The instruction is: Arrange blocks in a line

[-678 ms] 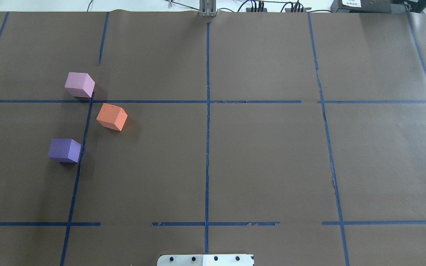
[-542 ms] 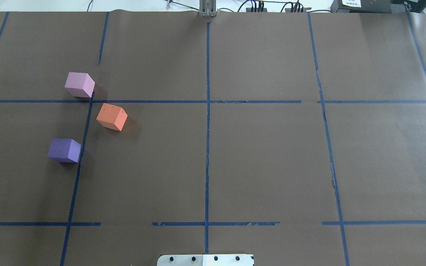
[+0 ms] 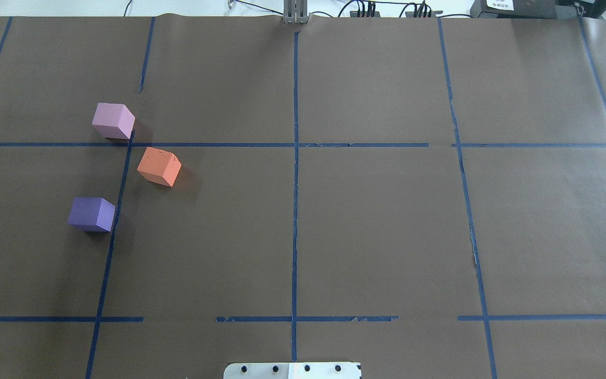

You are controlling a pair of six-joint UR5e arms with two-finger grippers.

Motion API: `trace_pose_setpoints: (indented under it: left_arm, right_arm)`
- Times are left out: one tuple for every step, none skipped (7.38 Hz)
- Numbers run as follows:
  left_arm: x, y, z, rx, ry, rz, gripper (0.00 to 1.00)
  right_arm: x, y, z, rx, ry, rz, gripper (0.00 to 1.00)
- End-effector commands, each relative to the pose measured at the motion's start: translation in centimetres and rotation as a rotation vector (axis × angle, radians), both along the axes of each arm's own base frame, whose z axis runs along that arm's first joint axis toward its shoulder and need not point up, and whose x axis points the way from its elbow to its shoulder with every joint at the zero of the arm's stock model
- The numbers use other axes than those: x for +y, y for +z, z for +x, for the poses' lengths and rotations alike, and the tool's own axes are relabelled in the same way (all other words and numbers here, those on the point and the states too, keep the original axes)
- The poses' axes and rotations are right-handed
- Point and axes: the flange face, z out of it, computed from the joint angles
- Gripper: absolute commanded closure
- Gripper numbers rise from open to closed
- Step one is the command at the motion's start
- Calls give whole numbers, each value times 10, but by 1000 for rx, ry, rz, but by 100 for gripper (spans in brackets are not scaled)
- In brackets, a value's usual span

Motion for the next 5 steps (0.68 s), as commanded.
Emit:
trace_pose_setpoints:
  left_arm:
    - [-4,-6,4,6,6,15,0]
    - [-42,-35,52,5,108,79,0]
    - [-67,-67,80,5,138,113,0]
    - [-91,-101,119,12,133,96,0]
    - [-109,-130,178,-12,142,62,0]
  right_arm:
    - [0,0,0,0,0,0,0]
    - [0,0,0,0,0,0,0]
    - [0,0,0,0,0,0,0]
    - [0,0,0,0,0,0,0]
    - [0,0,0,0,0,0,0]
